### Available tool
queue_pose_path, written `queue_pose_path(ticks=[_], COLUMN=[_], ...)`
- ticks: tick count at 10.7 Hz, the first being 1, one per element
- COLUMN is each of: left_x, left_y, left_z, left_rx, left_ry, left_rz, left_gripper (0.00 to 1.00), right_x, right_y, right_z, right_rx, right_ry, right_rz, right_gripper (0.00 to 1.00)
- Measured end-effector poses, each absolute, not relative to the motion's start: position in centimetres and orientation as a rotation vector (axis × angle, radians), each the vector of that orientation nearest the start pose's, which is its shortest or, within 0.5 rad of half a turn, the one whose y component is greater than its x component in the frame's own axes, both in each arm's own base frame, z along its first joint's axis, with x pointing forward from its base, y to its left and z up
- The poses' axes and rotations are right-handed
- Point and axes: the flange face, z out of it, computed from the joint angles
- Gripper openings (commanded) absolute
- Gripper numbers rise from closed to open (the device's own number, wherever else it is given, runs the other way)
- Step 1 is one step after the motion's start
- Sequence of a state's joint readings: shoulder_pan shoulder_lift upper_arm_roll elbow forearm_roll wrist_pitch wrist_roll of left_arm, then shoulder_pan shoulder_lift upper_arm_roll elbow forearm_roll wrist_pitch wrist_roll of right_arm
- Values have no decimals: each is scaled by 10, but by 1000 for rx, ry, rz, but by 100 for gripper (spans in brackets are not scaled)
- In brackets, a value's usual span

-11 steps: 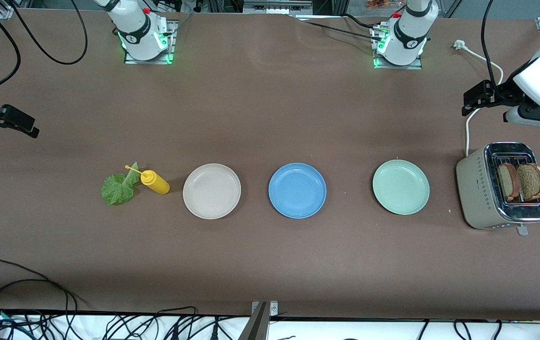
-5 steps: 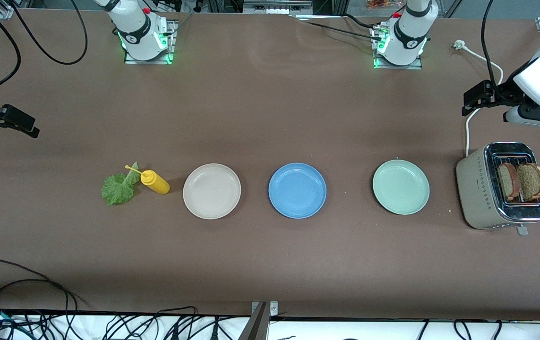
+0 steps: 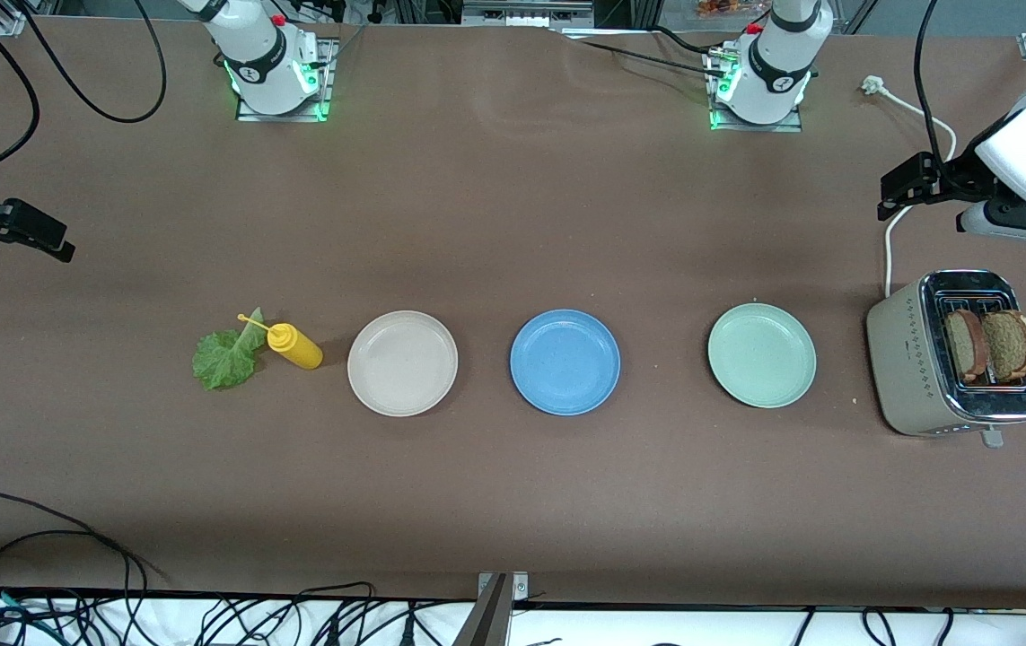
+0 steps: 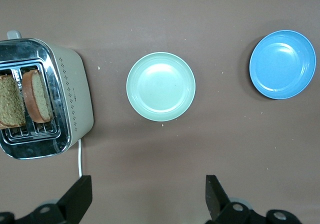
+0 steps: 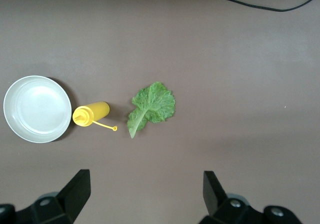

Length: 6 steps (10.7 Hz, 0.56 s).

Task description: Make sandwich in blue plate with both arms

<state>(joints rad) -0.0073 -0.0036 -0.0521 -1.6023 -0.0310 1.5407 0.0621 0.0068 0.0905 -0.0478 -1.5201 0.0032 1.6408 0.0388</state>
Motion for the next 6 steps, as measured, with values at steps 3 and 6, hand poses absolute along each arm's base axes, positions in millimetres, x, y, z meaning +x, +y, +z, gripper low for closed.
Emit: queue_pose_path(ticks=[3, 6], left_x=[548, 548], left_y=[-36, -36], left_z=[609, 609], left_rx=[-3165, -3165], left_ry=[193, 191], left_rz=[92, 92], left_gripper=[100, 100], right_x=[588, 588], right_y=[-24, -27], right_z=[603, 603], right_rx=[-3140, -3140], right_ry=[128, 136], right_rz=[-47, -48], right_gripper=[100, 100])
